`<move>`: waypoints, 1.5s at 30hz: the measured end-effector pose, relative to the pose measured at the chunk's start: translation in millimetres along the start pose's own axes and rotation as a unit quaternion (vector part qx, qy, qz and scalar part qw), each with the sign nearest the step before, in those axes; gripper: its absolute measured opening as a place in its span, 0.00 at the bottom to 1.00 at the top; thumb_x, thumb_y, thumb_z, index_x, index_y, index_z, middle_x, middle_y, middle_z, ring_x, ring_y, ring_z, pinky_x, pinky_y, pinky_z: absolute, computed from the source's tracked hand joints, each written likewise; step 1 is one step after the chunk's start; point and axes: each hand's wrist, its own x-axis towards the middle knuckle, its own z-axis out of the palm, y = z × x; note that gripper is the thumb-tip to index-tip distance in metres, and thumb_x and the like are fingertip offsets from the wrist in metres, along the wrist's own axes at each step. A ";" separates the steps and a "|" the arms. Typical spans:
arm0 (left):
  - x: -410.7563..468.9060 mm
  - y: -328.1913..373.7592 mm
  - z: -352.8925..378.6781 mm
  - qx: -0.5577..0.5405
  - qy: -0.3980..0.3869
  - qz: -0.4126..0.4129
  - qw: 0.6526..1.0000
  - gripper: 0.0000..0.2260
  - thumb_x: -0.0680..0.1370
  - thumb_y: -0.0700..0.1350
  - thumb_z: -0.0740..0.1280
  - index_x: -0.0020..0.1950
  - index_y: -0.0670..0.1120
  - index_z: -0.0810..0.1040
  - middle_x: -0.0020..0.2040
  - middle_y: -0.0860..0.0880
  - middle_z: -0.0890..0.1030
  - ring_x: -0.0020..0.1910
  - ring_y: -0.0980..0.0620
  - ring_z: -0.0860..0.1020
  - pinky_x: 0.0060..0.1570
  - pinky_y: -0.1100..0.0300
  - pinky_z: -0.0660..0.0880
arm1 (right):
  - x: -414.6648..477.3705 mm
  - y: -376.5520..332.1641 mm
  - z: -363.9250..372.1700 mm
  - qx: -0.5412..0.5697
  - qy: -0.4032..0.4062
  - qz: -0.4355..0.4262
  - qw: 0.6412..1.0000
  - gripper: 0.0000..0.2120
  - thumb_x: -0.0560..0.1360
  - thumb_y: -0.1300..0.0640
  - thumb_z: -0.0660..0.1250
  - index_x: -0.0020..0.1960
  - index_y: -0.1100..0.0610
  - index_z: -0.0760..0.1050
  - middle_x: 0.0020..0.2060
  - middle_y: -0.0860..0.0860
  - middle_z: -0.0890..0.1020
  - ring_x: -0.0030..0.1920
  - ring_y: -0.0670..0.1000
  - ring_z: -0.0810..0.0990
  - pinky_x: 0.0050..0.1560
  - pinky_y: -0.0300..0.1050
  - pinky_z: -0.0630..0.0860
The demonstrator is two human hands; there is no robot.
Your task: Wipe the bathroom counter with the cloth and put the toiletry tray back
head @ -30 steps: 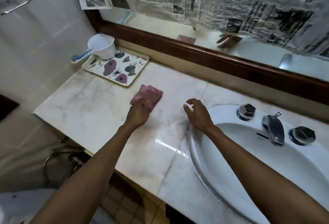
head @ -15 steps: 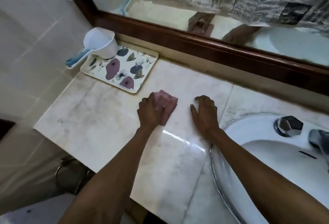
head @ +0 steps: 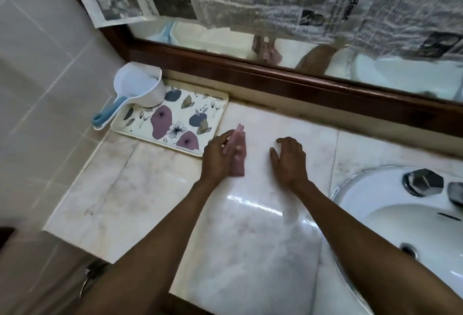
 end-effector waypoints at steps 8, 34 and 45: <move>90.9 -19.6 -74.2 0.015 0.028 0.001 0.999 0.07 0.78 0.56 0.72 0.54 0.58 0.83 0.36 0.57 0.82 0.34 0.64 0.78 0.38 0.65 0.75 | 2.8 -46.5 52.2 -0.068 -0.020 0.041 0.997 0.30 0.82 0.42 0.52 0.77 0.59 0.58 0.79 0.61 0.52 0.79 0.62 0.49 0.78 0.60 0.47; 97.7 -103.7 -88.8 0.371 -0.078 0.165 0.910 0.20 0.78 0.54 0.58 0.65 0.49 0.78 0.64 0.43 0.76 0.60 0.38 0.75 0.59 0.44 0.73 | -7.1 -45.5 69.7 -0.116 0.046 0.049 0.991 0.31 0.81 0.37 0.49 0.79 0.52 0.54 0.81 0.52 0.48 0.80 0.52 0.45 0.79 0.55 0.46; 62.1 -47.5 -99.0 0.184 -0.075 0.147 0.969 0.12 0.81 0.37 0.62 0.62 0.41 0.80 0.49 0.46 0.84 0.46 0.50 0.80 0.49 0.58 0.75 | -10.6 -43.1 16.6 -0.049 -0.119 0.040 0.991 0.26 0.82 0.43 0.56 0.74 0.57 0.64 0.77 0.57 0.60 0.77 0.59 0.59 0.72 0.57 0.62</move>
